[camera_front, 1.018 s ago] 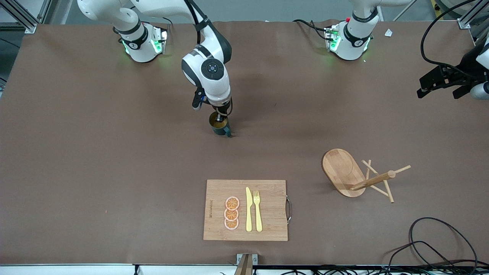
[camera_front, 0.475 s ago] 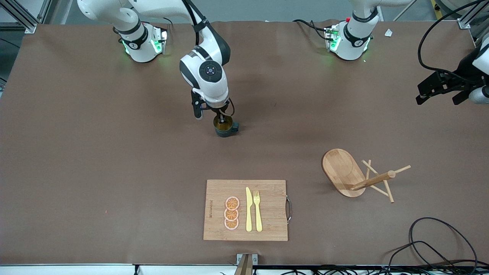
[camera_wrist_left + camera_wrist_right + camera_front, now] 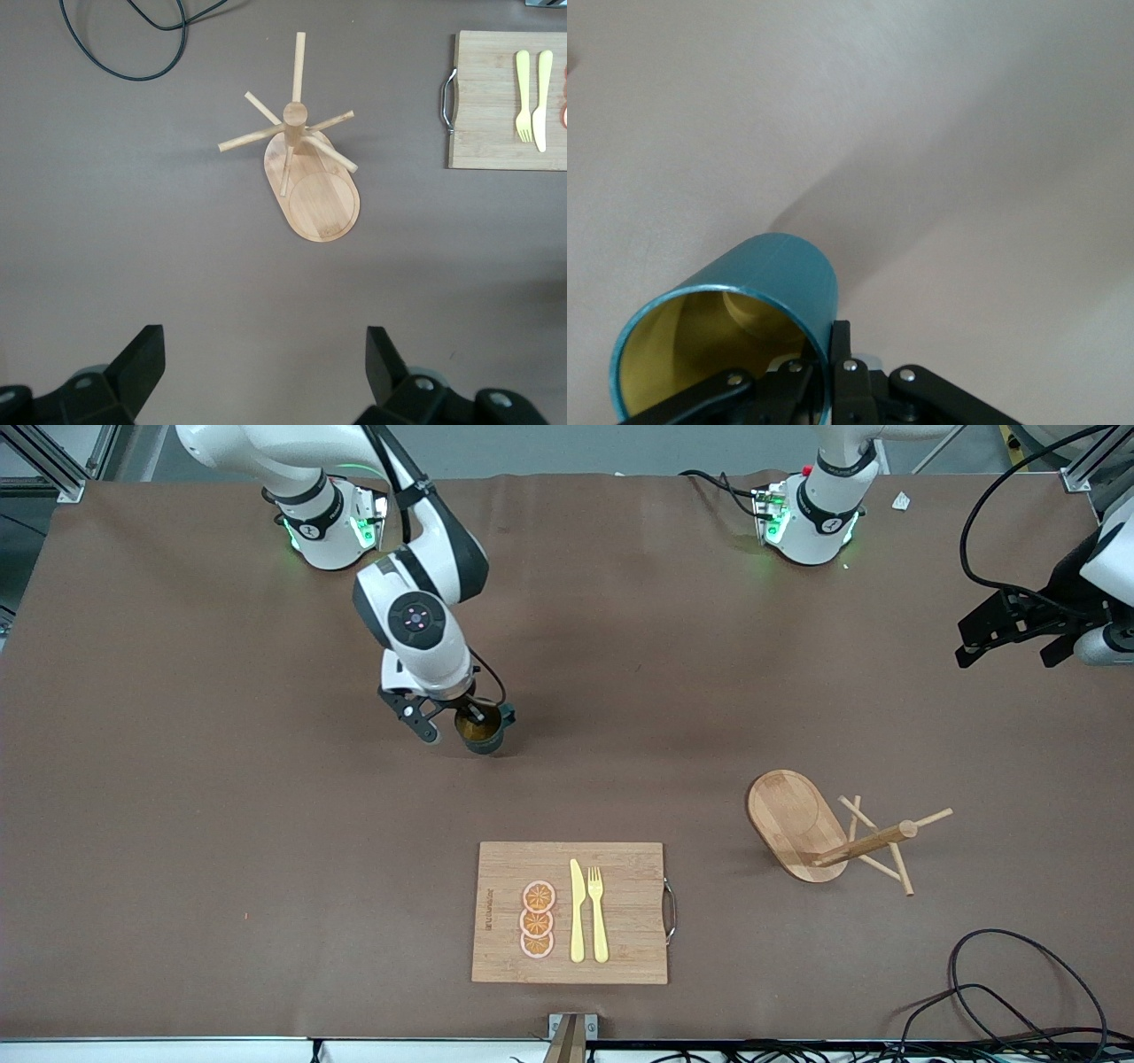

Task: Transfer cup from left to right arm and place
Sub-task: 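Grasp the teal mug's rim with the right gripper and lift it, then carry the teal mug away from the stand with the right gripper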

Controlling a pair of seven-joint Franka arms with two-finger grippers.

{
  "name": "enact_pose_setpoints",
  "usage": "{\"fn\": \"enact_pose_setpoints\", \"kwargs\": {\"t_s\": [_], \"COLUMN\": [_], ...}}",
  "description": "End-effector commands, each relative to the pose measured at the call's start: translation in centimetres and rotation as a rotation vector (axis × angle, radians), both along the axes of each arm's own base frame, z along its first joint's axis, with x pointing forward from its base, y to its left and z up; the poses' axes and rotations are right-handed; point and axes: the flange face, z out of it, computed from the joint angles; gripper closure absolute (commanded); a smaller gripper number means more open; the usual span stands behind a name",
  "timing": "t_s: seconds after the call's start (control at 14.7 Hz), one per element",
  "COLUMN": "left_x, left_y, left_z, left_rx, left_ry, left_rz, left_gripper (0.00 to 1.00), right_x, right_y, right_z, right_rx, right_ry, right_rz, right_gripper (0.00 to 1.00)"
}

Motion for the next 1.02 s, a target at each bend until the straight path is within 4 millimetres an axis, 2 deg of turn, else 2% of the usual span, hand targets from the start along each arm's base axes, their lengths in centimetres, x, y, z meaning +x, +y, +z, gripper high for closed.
{"fn": "enact_pose_setpoints", "kwargs": {"t_s": [0.0, 0.2, 0.41, 0.54, 0.81, 0.95], "left_x": [0.3, 0.5, 0.7, 0.9, 1.0, 1.0], "left_y": [0.6, 0.5, 0.5, 0.7, 0.7, 0.8], "left_z": [0.1, -0.3, -0.4, -0.8, -0.7, -0.7], "left_rx": [0.021, 0.021, 0.021, 0.023, 0.022, 0.024], "left_ry": [-0.007, -0.001, -0.001, 0.005, -0.001, -0.003], "left_rz": [0.005, 0.007, 0.007, 0.007, 0.008, 0.005], "left_gripper": [0.00, 0.00, 0.00, 0.00, 0.00, 0.00], "right_x": [0.8, 3.0, 4.9, 5.9, 8.0, 8.5], "right_y": [-3.7, -8.8, -14.9, -19.6, -31.1, -34.1], "right_z": [0.9, 1.6, 2.6, 2.6, 2.5, 2.2], "right_rx": [0.036, 0.072, 0.128, 0.165, 0.191, 0.175], "right_ry": [0.022, 0.051, 0.066, 0.069, 0.022, 0.008], "right_rz": [0.222, 0.462, 0.770, 0.949, 1.404, 1.563], "right_gripper": [1.00, 1.00, 1.00, 1.00, 1.00, 1.00]}}
